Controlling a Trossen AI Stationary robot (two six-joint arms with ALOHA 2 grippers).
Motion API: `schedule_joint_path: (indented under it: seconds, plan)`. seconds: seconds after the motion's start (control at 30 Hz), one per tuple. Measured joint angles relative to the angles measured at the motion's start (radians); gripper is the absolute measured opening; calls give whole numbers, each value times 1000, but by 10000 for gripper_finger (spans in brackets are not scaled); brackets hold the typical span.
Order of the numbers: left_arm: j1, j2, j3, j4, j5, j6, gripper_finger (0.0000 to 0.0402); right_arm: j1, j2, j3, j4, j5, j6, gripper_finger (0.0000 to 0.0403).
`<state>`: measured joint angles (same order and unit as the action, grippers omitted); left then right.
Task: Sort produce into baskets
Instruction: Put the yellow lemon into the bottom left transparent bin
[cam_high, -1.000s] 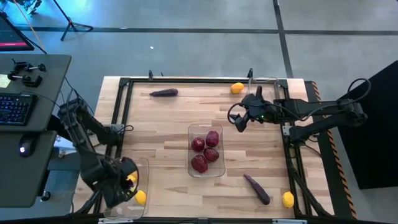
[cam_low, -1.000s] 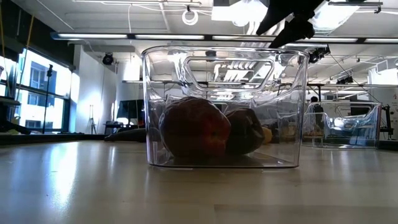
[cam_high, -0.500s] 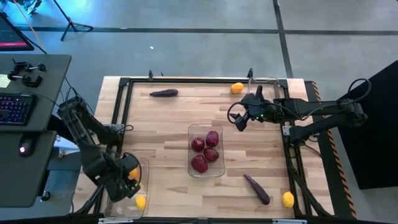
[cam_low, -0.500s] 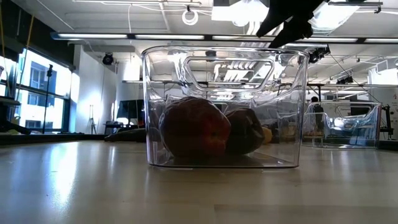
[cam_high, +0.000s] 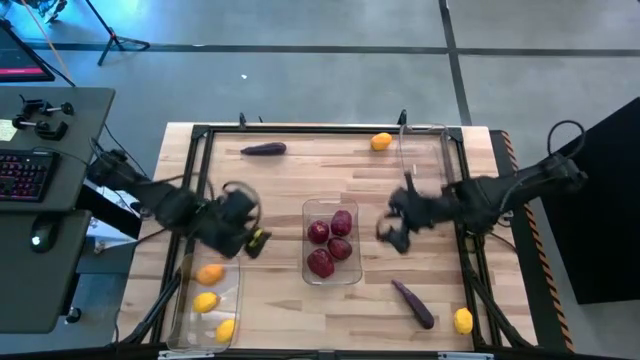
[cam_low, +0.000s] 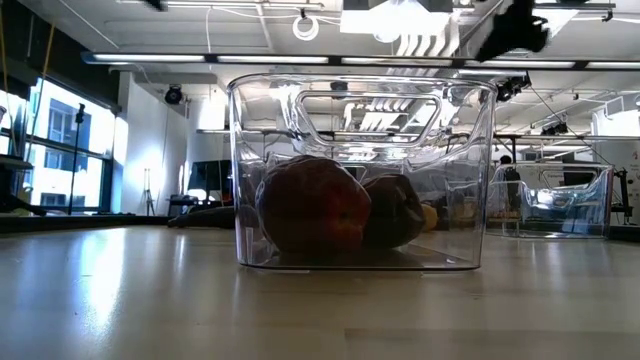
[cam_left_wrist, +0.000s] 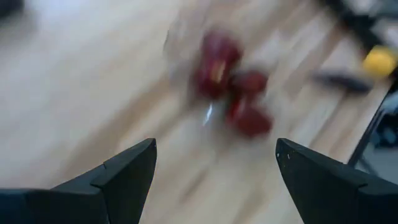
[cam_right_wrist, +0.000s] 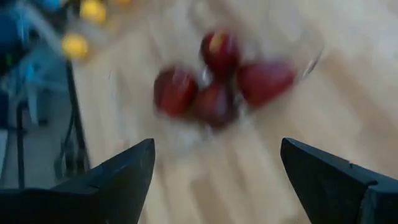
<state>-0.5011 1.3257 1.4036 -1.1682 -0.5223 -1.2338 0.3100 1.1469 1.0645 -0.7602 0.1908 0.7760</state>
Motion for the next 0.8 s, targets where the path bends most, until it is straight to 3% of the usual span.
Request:
schedule_joint_path:
  seconds: [0.2,0.4,0.6,0.8]
  plan:
    - [135,10,0,347,-59,353,315,314,39,0,-172,45,354,339]
    - [175,9,0,445,-128,416,315,545,139,0,-299,-94,725,339]
    - [175,7,0,474,-160,410,315,641,309,0,-231,-349,767,339]
    - [205,-48,0,494,-153,527,315,668,487,0,-230,-546,670,339]
